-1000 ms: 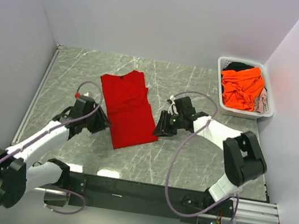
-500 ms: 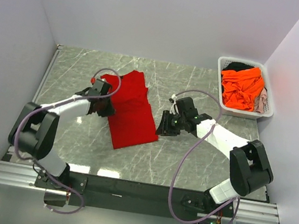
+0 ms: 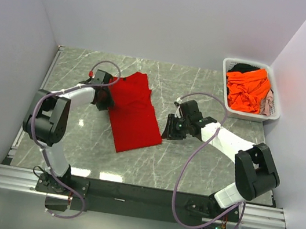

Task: Fold and stack the t-shirts
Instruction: Fold the tshirt

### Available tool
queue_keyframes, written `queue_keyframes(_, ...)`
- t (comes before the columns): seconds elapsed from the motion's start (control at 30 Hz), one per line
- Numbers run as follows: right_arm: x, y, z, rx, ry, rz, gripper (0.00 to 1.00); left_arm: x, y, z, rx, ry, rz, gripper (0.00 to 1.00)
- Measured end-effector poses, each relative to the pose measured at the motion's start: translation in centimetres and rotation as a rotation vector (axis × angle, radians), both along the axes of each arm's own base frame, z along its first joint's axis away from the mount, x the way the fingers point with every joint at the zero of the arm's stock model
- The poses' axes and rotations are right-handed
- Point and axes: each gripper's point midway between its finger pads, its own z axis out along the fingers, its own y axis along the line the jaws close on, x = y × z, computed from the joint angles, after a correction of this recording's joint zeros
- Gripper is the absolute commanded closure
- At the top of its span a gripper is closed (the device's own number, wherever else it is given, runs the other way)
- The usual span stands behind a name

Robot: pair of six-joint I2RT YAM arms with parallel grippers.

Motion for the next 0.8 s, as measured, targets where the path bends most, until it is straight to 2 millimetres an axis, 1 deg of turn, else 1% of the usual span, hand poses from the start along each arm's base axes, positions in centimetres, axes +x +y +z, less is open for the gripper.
queue_keyframes(0.03, 0.1, -0.1, 0.0, -0.005, -0.002, -0.004, 0.6, 0.2, 0.1, 0.3, 0.006, -0.002, 0.002, 0.58)
queue_keyframes(0.07, 0.2, -0.2, -0.1, -0.013, -0.005, -0.01, 0.59, 0.4, 0.1, 0.7, 0.011, -0.009, 0.003, 0.52)
queue_keyframes(0.13, 0.3, -0.5, -0.2, -0.027, -0.008, -0.023, 0.54, 0.9, 0.3, 1.8, 0.018, -0.037, 0.005, 0.46)
queue_keyframes(0.17, 0.3, -0.6, -0.3, -0.034, -0.007, -0.031, 0.53, 0.7, 0.5, 2.6, 0.025, -0.048, 0.011, 0.4)
queue_keyframes(0.23, 0.3, -0.8, -0.4, -0.047, -0.006, -0.043, 0.5, 0.3, 0.8, 4.3, 0.036, -0.078, 0.022, 0.32)
queue_keyframes(0.27, 0.3, -0.9, -0.5, -0.054, -0.003, -0.047, 0.49, 0.0, 1.1, 5.4, 0.04, -0.101, 0.033, 0.24)
queue_keyframes(0.33, 0.2, -1.0, -0.6, -0.071, 0.002, -0.056, 0.48, -1.0, 1.2, 7.4, 0.043, -0.144, 0.046, 0.19)
queue_keyframes(0.37, 0.1, -0.9, -0.7, -0.082, 0.003, -0.056, 0.48, -1.9, 1.2, 8.3, 0.041, -0.164, 0.051, 0.14)
queue_keyframes(0.4, 0.1, -0.7, -0.8, -0.091, 0.008, -0.054, 0.48, -3.1, 0.9, 9.0, 0.037, -0.181, 0.045, 0.13)
queue_keyframes(0.43, 0.1, -0.4, -0.9, -0.1, 0.01, -0.048, 0.48, -4.1, 0.6, 9.3, 0.034, -0.186, 0.039, 0.13)
queue_keyframes(0.47, 0.1, -0.1, -1.0, -0.109, 0.012, -0.042, 0.48, -5.4, 0.1, 9.3, 0.026, -0.184, 0.029, 0.14)
queue_keyframes(0.53, 0.2, 0.7, -1.5, -0.13, 0.019, -0.027, 0.48, -8.1, -1.0, 8.3, 0.012, -0.156, -0.002, 0.14)
queue_keyframes(0.6, 0.1, 1.2, -2.2, -0.163, 0.029, -0.02, 0.48, -11.2, -2.1, 6.2, 0.0, -0.096, -0.04, 0.15)
queue_keyframes(0.7, -0.1, 1.5, -3.3, -0.207, 0.05, -0.014, 0.49, -15.7, -2.9, 3.0, 0.001, 0.025, -0.079, 0.16)
queue_keyframes(0.77, -0.4, 1.5, -4.0, -0.234, 0.064, -0.015, 0.5, -17.5, -3.0, 1.9, 0.004, 0.075, -0.087, 0.17)
queue_keyframes(0.8, -0.4, 1.4, -4.2, -0.249, 0.069, -0.017, 0.5, -18.1, -3.2, 1.6, 0.0, 0.088, -0.09, 0.17)
